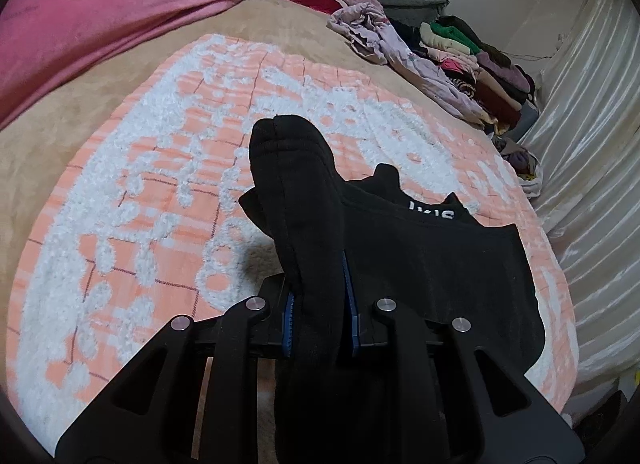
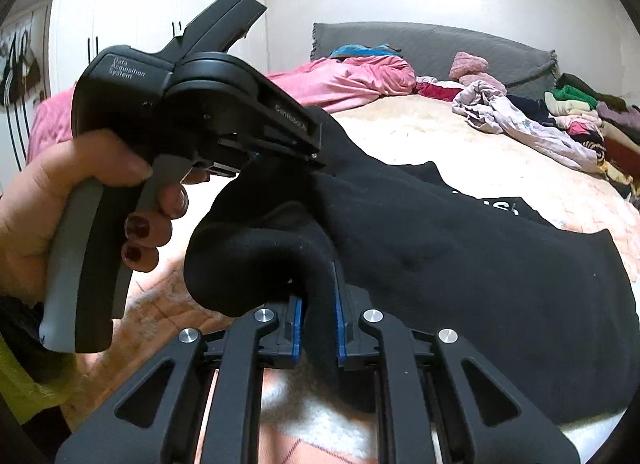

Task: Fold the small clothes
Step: 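Lift the gripped edge with the right tool and fold it over the sweatshirt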

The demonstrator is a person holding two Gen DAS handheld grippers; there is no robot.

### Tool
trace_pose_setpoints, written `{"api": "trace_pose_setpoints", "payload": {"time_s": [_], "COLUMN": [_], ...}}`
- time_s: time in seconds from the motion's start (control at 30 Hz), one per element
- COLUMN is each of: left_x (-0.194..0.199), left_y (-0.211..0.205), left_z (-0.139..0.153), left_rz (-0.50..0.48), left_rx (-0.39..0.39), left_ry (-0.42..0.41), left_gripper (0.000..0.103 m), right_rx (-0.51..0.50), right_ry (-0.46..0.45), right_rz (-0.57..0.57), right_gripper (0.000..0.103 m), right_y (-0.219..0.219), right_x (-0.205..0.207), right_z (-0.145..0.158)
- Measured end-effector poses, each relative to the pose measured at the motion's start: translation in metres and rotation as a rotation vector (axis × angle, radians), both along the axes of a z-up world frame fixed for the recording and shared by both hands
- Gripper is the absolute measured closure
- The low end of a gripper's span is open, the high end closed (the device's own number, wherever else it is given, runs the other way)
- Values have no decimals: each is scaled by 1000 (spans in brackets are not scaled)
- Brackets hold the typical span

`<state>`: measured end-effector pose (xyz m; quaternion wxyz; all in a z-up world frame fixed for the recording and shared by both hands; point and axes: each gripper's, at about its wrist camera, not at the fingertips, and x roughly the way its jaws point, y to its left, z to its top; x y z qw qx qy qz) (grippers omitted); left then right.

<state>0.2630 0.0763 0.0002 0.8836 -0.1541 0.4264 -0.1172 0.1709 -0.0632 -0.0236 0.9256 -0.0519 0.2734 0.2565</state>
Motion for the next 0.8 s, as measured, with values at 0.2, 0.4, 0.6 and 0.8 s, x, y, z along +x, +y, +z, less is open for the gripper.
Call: {"api": "trace_pose_setpoints", "payload": {"time_s": [0.2, 0.4, 0.6, 0.8], "left_x": [-3, -7, -9, -7], "left_y": [-14, -37, -65, -97], "left_z": [19, 44, 61, 73], "left_rz": [8, -8, -31, -61], "left_rx": [2, 34, 74, 98], "left_ry": [-10, -33, -48, -53], "left_gripper": [92, 92, 92, 91], "right_rx": [55, 114, 173, 215], "right_ry": [-17, -30, -36, -53], "right_rz": [-12, -35, -66, -105], "right_gripper": [93, 94, 95, 96], "right_y": [-21, -43, -66, -92], "right_x": [-10, -20, -28, -39], "right_z": [10, 20, 27, 35]}}
